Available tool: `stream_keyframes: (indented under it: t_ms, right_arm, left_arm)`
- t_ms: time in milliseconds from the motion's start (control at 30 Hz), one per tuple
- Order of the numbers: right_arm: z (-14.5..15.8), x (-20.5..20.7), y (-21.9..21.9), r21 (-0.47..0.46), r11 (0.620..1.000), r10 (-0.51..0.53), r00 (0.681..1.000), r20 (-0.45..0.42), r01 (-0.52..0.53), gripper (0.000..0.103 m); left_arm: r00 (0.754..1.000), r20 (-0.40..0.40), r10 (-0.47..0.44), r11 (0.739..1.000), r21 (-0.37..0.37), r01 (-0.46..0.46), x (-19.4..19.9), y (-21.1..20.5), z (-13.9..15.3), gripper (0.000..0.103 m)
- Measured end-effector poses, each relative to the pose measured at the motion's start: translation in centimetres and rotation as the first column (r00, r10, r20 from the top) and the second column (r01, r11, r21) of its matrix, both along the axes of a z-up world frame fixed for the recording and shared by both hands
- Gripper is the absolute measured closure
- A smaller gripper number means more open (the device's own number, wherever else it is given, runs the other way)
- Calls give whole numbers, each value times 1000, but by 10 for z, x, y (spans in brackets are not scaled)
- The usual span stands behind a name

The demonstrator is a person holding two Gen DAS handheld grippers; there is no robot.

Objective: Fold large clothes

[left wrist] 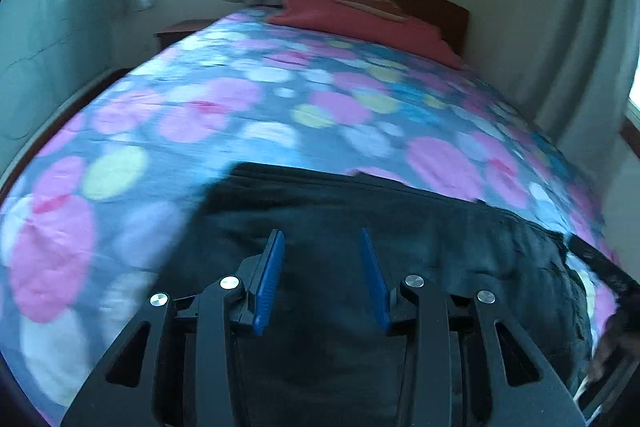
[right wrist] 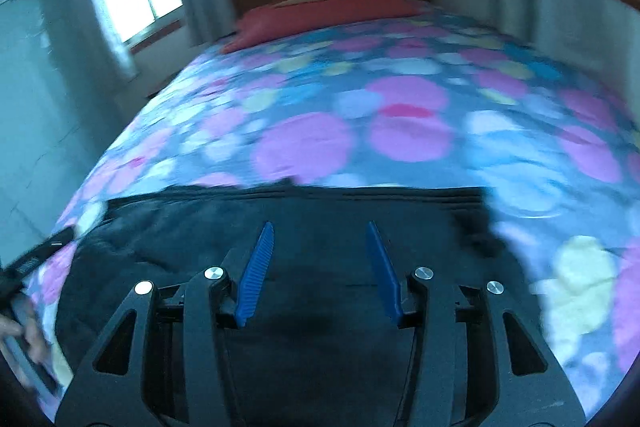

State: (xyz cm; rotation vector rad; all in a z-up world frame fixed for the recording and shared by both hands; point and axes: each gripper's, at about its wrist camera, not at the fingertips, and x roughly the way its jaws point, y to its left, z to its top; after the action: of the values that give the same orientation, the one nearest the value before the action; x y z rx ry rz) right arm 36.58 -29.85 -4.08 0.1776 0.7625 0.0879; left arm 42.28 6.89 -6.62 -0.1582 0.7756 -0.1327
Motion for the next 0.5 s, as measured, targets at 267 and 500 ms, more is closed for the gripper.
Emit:
stream_keyframes:
  t_ms: [267,500]
  right_arm:
    - [-69,23,51,-99,994,32,995,-98,-42,50]
    - [-90,25,49,-86,996,19,996,-84,-26,50]
  left_arm:
    - [999,-52,4,999,50,-2,20,-38,-63,63]
    - [999,-31,19,996,83,-16,21,-43,-82,62]
